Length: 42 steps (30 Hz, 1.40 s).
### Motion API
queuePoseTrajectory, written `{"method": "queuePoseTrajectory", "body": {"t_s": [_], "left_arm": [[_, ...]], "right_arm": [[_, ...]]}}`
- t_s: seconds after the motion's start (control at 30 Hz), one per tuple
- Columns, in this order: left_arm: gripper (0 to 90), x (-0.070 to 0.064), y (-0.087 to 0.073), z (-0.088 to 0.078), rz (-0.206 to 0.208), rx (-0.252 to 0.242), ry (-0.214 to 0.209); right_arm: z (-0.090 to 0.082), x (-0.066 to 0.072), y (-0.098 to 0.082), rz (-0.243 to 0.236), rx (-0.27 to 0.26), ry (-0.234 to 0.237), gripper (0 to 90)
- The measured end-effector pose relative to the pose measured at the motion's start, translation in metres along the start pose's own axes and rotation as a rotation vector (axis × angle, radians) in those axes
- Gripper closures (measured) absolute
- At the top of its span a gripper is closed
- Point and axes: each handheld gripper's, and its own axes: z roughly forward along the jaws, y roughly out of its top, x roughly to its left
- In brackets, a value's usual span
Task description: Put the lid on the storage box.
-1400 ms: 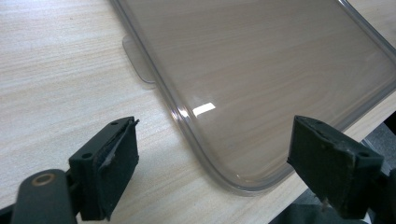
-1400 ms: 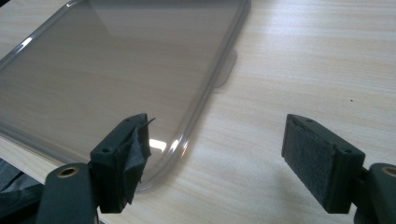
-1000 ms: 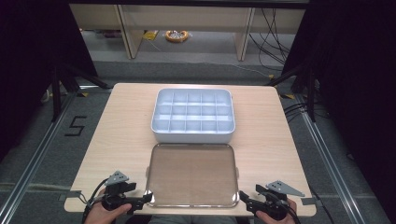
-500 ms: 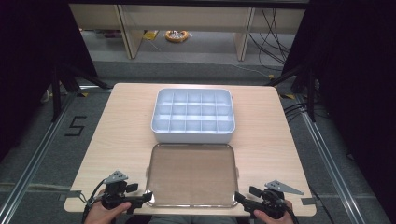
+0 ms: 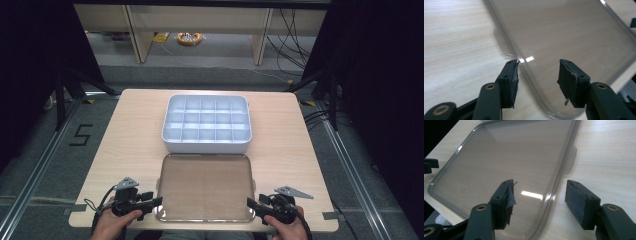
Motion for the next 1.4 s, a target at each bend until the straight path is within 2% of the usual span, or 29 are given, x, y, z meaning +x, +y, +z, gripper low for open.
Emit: {"method": "queuePoseTrajectory", "body": {"t_s": [0.07,0.1,0.13,0.17,0.27,0.33,0.37,0.43,0.47,0.5,0.53,0.57,0.67,0.73,0.77,0.83,0.9,0.93,0.97,1.0,1.03,1.1,1.17,1.2,1.23,1.3,1.33,1.37,1.4], "left_arm": [[50.2,0.006,0.001,0.003,-0.021,0.011,0.011],[51.6,0.007,0.002,0.005,-0.044,0.003,0.011],[52.5,0.008,0.003,0.007,-0.049,-0.001,0.009],[52.9,0.008,0.003,0.009,-0.057,-0.013,0.008],[54.6,0.009,0.005,0.013,-0.044,0.016,0.007],[55.6,0.008,0.005,0.015,-0.066,0.017,-0.009],[57.0,0.008,0.005,0.015,-0.052,0.015,0.013],[60.1,0.008,0.005,0.016,-0.044,0.009,0.02],[60.3,0.008,0.005,0.017,-0.04,0.011,0.021],[60.5,0.008,0.005,0.018,-0.044,0.015,0.003],[61.1,0.008,0.005,0.018,-0.044,0.015,0.003],[61.1,0.008,0.006,0.019,-0.051,0.015,0.003],[61.3,0.007,0.005,0.019,-0.067,0.005,-0.001],[61.4,0.007,0.005,0.019,-0.073,0.008,0.007],[61.4,0.007,0.005,0.018,-0.074,0.009,0.006],[61.3,0.008,0.004,0.018,-0.079,0.009,-0.001],[61.1,0.009,0.004,0.017,-0.071,0.019,-0.002],[60.8,0.009,0.004,0.017,-0.074,0.019,-0.002],[60.6,0.009,0.004,0.016,-0.069,0.022,-0.012],[60.2,0.009,0.004,0.016,-0.069,0.022,-0.012],[59.6,0.01,0.004,0.016,-0.063,0.034,-0.021],[59.4,0.01,0.004,0.016,-0.062,0.034,-0.022],[58.7,0.01,0.004,0.015,-0.062,0.035,-0.022],[58.7,0.008,0.004,0.017,-0.093,0.01,-0.024],[58.6,0.008,0.003,0.017,-0.097,0.008,-0.029],[58.4,0.008,0.003,0.016,-0.096,0.012,-0.033],[58.6,0.008,0.003,0.017,-0.098,0.012,-0.046],[58.8,0.008,0.003,0.017,-0.098,0.012,-0.046],[58.6,0.006,0.002,0.017,-0.088,0.017,-0.047]], "right_arm": [[0.001,0.001,0.001,0.013,0.005,-0.003,41.2],[0.002,0.003,0.002,0.043,0.009,0.002,41.5],[0.005,0.0,0.004,0.011,0.007,-0.015,41.6],[0.007,-0.001,0.004,0.003,0.004,-0.003,41.6],[0.009,-0.001,0.006,0.006,0.016,-0.011,42.1],[0.009,-0.002,0.006,0.006,0.02,-0.01,42.2],[0.011,-0.002,0.006,0.019,0.001,-0.009,42.2],[0.013,-0.004,0.007,0.028,0.001,-0.012,42.7],[0.013,-0.004,0.007,0.032,0.007,-0.002,43.4],[0.014,-0.005,0.008,0.033,0.017,-0.019,44.9],[0.014,-0.005,0.008,0.033,0.017,-0.019,44.9],[0.016,-0.005,0.007,0.046,0.005,0.011,45.9],[0.02,-0.005,0.007,0.096,-0.021,0.012,45.8],[0.018,-0.009,0.006,0.16,-0.031,0.038,48.1],[0.016,-0.007,0.005,0.229,-0.022,0.05,49.6],[0.017,-0.009,0.003,0.269,-0.045,0.066,51.8],[0.015,-0.01,0.003,0.291,-0.026,0.067,53.6],[0.016,-0.015,0.001,0.251,-0.042,0.065,55.1],[0.016,-0.015,0.0,0.268,-0.045,0.071,56.2],[0.014,-0.013,0.001,0.338,-0.031,0.089,57.3],[0.014,-0.016,0.0,0.313,-0.04,0.088,58.9],[0.014,-0.017,-0.001,0.308,-0.043,0.082,59.8],[0.013,-0.016,-0.002,0.351,-0.028,0.086,61.4],[0.013,-0.017,-0.002,0.357,-0.04,0.117,62.4],[0.013,-0.019,-0.003,0.338,-0.043,0.126,63.9],[0.013,-0.019,-0.004,0.352,-0.035,0.133,64.2],[0.013,-0.017,-0.005,0.422,-0.019,0.155,67.7],[0.014,-0.018,-0.007,0.407,-0.028,0.173,67.5],[0.013,-0.017,-0.006,0.365,-0.034,0.141,66.3]]}}
